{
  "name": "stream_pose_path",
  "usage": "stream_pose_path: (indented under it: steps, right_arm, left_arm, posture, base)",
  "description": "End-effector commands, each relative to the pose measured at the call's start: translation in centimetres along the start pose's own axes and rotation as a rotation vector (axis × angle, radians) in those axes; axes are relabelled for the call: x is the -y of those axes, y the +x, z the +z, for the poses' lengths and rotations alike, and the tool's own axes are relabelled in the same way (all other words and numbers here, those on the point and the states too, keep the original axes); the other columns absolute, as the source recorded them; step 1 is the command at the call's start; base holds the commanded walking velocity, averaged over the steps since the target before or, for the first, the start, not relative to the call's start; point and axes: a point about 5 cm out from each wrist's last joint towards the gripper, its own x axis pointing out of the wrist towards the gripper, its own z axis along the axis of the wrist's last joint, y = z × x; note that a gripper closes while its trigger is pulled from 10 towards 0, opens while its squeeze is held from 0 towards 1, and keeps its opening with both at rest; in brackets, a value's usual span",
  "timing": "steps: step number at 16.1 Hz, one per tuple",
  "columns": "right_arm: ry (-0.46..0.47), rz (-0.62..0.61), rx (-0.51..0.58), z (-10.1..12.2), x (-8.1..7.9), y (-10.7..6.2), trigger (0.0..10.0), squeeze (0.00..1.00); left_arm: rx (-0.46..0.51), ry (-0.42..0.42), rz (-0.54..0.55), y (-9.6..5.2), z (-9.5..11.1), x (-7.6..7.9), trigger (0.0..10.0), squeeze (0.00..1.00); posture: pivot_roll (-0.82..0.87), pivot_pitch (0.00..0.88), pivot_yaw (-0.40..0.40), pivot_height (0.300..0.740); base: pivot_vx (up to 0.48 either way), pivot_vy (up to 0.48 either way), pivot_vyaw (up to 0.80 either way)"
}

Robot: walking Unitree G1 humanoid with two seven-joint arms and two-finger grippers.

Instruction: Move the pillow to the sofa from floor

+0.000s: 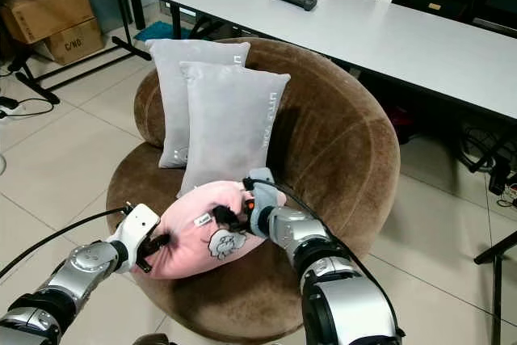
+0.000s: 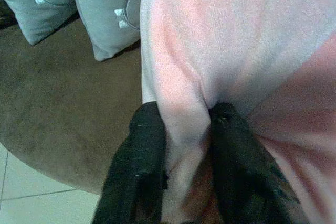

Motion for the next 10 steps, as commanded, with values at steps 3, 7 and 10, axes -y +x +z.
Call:
stream_pose_path:
  steps: [3, 7, 10]
  right_arm:
    - [-0.013, -0.109, 0.093, 2.0, 2.4, -1.5, 10.0, 0.0]
    - [0.007, -0.212, 0.182, 3.5, 5.4, -3.7, 10.0, 0.0]
    - [0.01, -0.245, 0.217, 3.8, 6.9, -5.1, 10.0, 0.0]
  left_arm:
    - [0.044, 0.02, -0.016, -0.5, 0.7, -1.0, 0.0, 0.0]
    - [0.169, 0.044, 0.05, -2.1, 3.0, -4.5, 0.0, 0.0]
    - [0.207, 0.034, 0.067, -2.8, 4.0, -5.9, 0.0, 0.0]
  posture:
    - [0.13, 0.0, -0.082, 0.74]
    - [0.12, 0.0, -0.07, 0.74]
    - [0.12, 0.0, -0.066, 0.74]
  base:
    - [0.0, 0.0, 0.0]
    - [0.0, 0.0, 0.0]
    - [0.0, 0.0, 0.0]
